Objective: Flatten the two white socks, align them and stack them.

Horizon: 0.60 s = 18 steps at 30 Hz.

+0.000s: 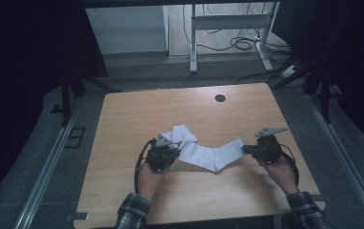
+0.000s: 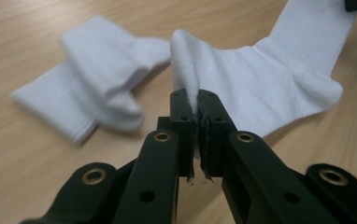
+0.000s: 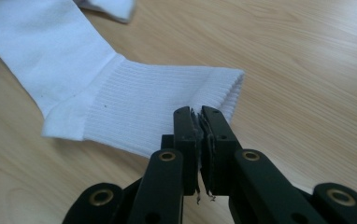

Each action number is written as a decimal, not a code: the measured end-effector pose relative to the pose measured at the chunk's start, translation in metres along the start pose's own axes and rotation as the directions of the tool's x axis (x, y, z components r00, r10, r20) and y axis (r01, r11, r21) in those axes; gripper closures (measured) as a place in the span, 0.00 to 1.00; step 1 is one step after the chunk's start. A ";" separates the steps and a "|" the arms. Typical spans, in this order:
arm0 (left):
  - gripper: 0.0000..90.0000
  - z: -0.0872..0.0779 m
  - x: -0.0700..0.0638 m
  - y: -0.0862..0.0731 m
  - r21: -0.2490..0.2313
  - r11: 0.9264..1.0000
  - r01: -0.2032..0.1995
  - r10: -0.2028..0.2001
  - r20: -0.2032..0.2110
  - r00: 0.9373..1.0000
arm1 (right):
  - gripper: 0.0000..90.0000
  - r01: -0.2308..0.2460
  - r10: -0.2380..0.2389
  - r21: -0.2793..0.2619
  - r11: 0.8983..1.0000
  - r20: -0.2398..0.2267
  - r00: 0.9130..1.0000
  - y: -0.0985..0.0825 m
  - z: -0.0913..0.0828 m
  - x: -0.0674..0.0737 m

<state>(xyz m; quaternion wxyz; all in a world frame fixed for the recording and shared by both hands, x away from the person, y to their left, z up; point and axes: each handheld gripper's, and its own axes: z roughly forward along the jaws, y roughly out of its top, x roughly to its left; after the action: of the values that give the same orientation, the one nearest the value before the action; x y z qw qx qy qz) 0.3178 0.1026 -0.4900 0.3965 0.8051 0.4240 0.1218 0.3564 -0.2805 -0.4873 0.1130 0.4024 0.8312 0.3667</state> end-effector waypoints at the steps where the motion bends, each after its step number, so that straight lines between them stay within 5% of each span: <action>1: 0.95 -0.007 0.002 -0.008 0.000 1.000 0.004 -0.004 -0.006 1.000 | 0.94 0.016 -0.016 0.000 1.000 -0.010 1.000 0.002 0.002 0.005; 7: 0.95 -0.027 0.011 -0.046 0.030 0.998 0.051 -0.050 -0.035 0.998 | 0.93 0.071 -0.069 0.034 0.997 -0.060 0.996 0.007 0.021 0.032; 11: 0.94 -0.023 0.013 -0.060 0.079 0.995 0.059 -0.055 -0.051 0.997 | 0.92 0.097 -0.091 0.086 0.992 -0.068 0.994 0.003 0.036 0.041; 14: 0.88 -0.017 0.014 -0.063 0.103 0.993 0.061 -0.055 -0.059 0.997 | 0.90 0.105 -0.097 0.122 0.987 -0.066 0.993 -0.002 0.044 0.041; 18: 0.74 -0.024 0.017 -0.047 0.035 0.997 0.061 -0.058 -0.086 0.995 | 0.83 0.084 -0.080 0.070 0.994 -0.063 0.995 0.002 0.033 0.035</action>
<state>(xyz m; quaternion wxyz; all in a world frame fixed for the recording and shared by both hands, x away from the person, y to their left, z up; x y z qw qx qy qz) 0.2877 0.1444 -0.5115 0.3661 0.7935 0.4667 0.1361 0.3509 -0.2364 -0.5058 0.0881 0.3605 0.8629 0.3431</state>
